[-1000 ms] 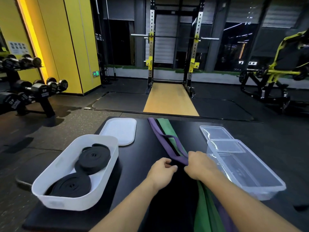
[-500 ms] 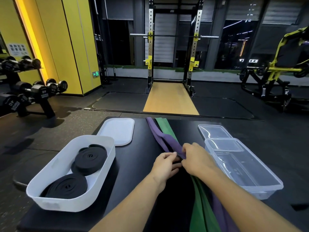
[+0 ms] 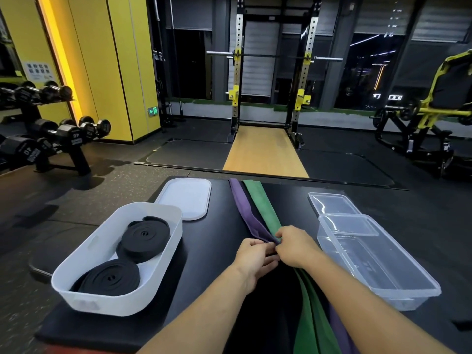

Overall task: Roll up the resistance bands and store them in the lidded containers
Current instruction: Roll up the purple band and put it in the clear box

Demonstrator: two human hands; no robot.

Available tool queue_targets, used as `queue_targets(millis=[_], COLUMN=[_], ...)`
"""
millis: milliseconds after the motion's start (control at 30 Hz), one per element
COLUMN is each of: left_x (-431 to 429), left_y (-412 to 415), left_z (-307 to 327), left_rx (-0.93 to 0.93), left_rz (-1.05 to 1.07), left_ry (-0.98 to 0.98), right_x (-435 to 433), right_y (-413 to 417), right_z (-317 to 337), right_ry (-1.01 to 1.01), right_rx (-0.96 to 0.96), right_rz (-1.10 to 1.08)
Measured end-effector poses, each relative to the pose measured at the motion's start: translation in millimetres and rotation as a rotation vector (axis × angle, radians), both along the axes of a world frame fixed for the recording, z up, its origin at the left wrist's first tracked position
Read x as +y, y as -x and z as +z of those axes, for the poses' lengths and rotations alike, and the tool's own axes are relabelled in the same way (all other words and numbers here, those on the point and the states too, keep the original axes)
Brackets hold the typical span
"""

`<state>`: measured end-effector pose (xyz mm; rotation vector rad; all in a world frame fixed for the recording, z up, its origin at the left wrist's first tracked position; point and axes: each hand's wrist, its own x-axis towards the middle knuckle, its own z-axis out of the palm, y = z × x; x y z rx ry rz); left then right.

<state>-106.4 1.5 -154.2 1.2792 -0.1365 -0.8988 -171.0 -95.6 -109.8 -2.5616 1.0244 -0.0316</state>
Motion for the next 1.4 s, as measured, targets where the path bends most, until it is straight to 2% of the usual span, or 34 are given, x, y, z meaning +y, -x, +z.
queue_targets(millis=[233,400,600,667,800,900,1000,1133,1200,1333,1400], left_x=[-0.7,-0.8,0.0,3.1,14.3,23.3,29.9,34.2,31.6,27.7,28.7], left_y=[2.9,3.0,-5.6,-9.1,-17.6,-24.0,-29.2,-30.5,-31.9,-46.5,-55.7], left_z=[2.6,7.7,19.8,21.5,16.4,13.3,8.2,15.4,22.1,36.9,39.7], left_rx=[-0.005,0.145,0.168,0.140,0.092,0.091,0.068,-0.028,-0.057,0.013,0.017], left_rz=[0.002,0.035,0.063,0.040,0.001,-0.023,-0.001,0.023,0.056,0.132,0.146], left_ry=[0.014,0.024,-0.003,-0.015,-0.087,-0.055,-0.044,0.025,0.076,0.233,0.255], right_x=[-1.3,2.9,0.6,0.3,8.5,13.7,11.3,3.9,1.0,-6.1,-6.0], right_y=[2.1,1.5,-7.1,-4.4,-2.0,-2.8,5.8,20.9,25.1,31.1,31.3], right_z=[-2.6,6.5,19.9,20.5,20.9,23.9,26.7,35.3,44.2,49.5,46.8], right_ry=[-0.070,-0.234,-0.224,-0.275,-0.375,-0.529,-0.786,-0.880,-0.831,-0.660,-0.516], right_rx=[-0.054,-0.133,-0.138,-0.182,-0.148,-0.171,-0.084,-0.035,0.051,0.321,0.421], right_rz=[-0.064,-0.067,-0.052,-0.010,0.096,0.069,0.018,0.025,0.055,0.051,0.046])
